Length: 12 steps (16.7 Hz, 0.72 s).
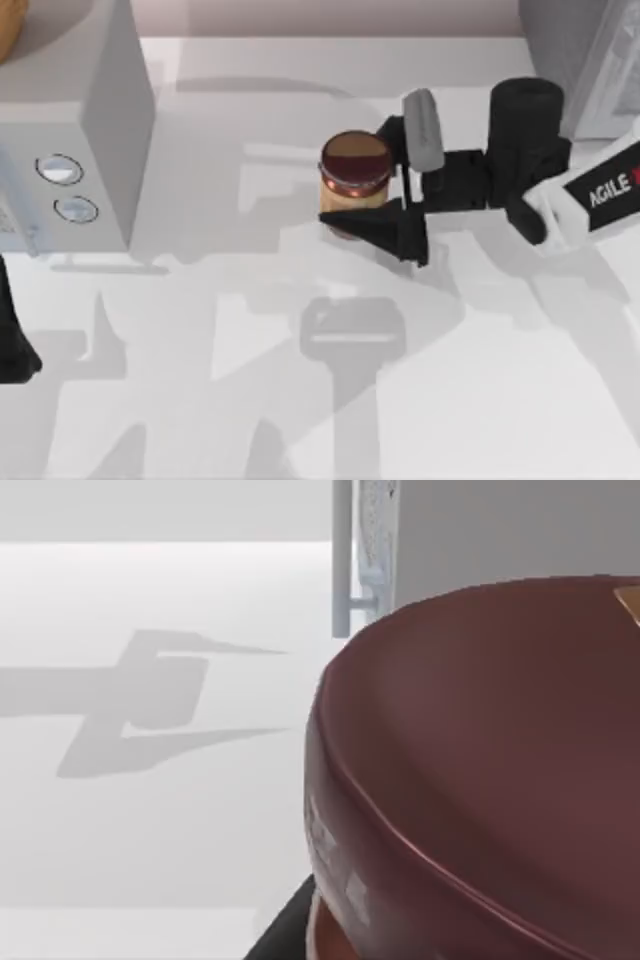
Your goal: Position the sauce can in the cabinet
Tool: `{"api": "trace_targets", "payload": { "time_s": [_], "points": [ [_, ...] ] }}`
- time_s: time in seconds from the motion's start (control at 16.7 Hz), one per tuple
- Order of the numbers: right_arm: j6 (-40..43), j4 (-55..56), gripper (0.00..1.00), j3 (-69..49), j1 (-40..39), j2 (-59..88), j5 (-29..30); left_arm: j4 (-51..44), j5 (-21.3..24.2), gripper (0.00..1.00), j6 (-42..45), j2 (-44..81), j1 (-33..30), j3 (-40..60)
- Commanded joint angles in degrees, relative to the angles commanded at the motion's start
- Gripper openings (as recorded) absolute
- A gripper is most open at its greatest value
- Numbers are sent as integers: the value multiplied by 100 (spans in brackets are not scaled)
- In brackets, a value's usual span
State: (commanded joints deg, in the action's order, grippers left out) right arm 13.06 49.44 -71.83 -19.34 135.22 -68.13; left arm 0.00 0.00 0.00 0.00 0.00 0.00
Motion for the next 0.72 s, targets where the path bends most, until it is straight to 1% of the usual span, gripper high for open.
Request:
{"api": "trace_targets", "payload": {
  "time_s": [0.24, 0.36, 0.72],
  "points": [
    [-33, -1115, 0, -76, 40, -1010, 20, 0, 0, 100, 0, 0, 0, 0],
    [-30, -1494, 0, -102, 26, -1379, 11, 0, 0, 100, 0, 0, 0, 0],
    [-34, -1612, 0, -99, 18, -1499, 0, 0, 0, 100, 0, 0, 0, 0]
  ]
}}
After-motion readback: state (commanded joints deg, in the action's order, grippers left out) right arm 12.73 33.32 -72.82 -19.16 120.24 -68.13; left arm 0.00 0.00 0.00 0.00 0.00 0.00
